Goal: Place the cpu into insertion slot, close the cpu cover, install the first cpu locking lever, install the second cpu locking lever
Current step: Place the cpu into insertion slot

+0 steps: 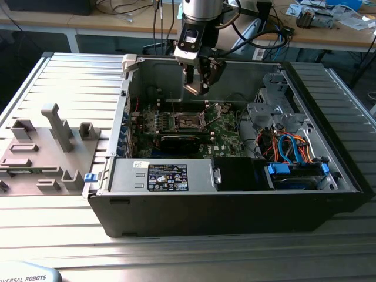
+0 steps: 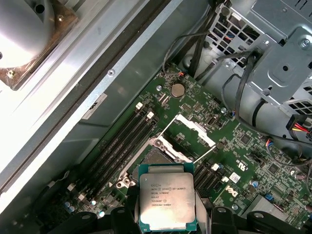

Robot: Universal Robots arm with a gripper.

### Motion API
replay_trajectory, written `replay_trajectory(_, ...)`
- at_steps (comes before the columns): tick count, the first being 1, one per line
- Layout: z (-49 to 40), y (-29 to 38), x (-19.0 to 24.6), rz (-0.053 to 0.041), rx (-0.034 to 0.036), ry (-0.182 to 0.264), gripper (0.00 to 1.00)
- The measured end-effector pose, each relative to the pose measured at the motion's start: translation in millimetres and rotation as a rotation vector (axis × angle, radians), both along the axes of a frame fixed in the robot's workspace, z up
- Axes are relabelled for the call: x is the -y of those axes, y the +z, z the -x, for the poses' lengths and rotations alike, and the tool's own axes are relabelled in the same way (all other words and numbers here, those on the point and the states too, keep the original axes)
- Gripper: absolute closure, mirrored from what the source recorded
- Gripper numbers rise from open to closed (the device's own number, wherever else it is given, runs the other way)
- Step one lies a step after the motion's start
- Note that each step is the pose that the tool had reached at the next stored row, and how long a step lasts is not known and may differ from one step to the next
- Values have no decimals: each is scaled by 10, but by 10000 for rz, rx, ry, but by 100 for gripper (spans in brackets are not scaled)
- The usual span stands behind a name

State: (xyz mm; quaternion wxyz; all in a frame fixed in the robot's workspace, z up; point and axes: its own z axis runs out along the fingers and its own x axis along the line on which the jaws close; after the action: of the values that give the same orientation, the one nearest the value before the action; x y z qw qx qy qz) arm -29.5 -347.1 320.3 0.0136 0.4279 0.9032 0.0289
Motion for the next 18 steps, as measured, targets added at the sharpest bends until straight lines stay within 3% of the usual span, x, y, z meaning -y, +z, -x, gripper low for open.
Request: replay_trajectory(18,0,-12,0,0,1,-194,46)
